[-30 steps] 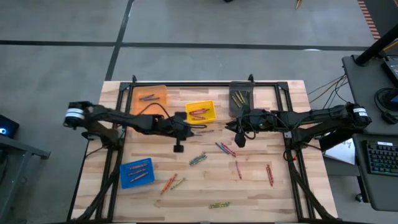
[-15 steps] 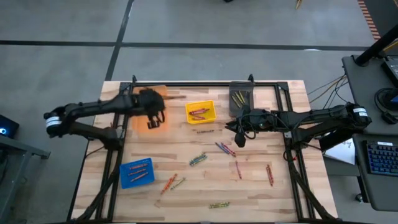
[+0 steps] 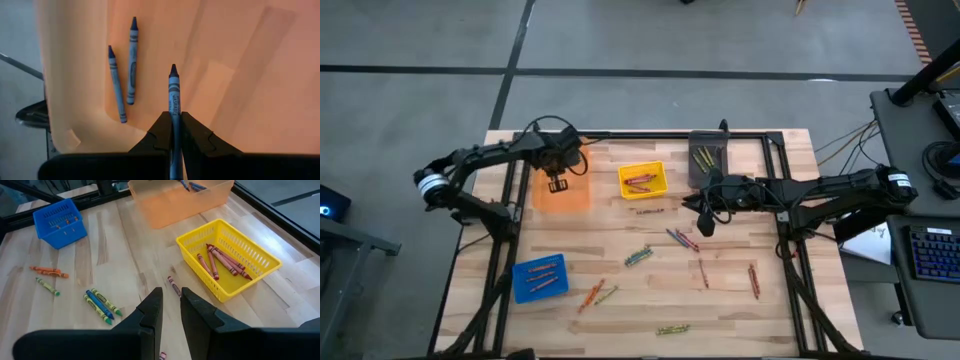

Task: Sort crayons
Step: Put the blue crayon into the orange bin, then put the orange crayon into the blue bin

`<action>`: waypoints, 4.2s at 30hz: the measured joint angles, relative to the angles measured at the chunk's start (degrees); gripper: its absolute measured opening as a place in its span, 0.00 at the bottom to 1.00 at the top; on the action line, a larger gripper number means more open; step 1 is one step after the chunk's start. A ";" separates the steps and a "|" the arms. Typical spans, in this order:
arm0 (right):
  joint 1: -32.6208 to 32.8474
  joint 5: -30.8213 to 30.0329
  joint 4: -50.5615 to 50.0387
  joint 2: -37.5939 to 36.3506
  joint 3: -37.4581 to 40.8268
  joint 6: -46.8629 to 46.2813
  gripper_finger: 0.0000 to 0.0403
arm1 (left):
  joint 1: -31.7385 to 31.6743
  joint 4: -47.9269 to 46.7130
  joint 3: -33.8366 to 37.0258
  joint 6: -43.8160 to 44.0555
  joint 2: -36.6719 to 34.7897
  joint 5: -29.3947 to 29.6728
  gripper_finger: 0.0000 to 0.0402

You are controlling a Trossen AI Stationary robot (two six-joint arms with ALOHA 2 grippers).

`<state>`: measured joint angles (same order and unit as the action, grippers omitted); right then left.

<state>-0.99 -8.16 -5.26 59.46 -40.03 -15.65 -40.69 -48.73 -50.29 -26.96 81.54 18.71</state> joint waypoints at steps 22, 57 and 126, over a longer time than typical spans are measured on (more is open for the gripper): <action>0.00 -0.89 -0.46 0.00 0.02 -0.27 0.14 | -2.00 2.67 -9.01 -5.99 14.32 -3.43 0.00; 0.00 -0.89 -0.44 0.00 0.09 -0.42 0.14 | -3.18 3.45 -8.93 2.54 7.14 -1.45 0.14; 14.80 26.58 -59.20 17.41 -11.46 -47.97 0.14 | 38.12 52.17 3.20 24.02 -6.04 -7.27 0.10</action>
<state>13.81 18.41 -64.46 76.87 -51.49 -63.62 -2.57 3.44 -47.09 -2.93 75.50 11.44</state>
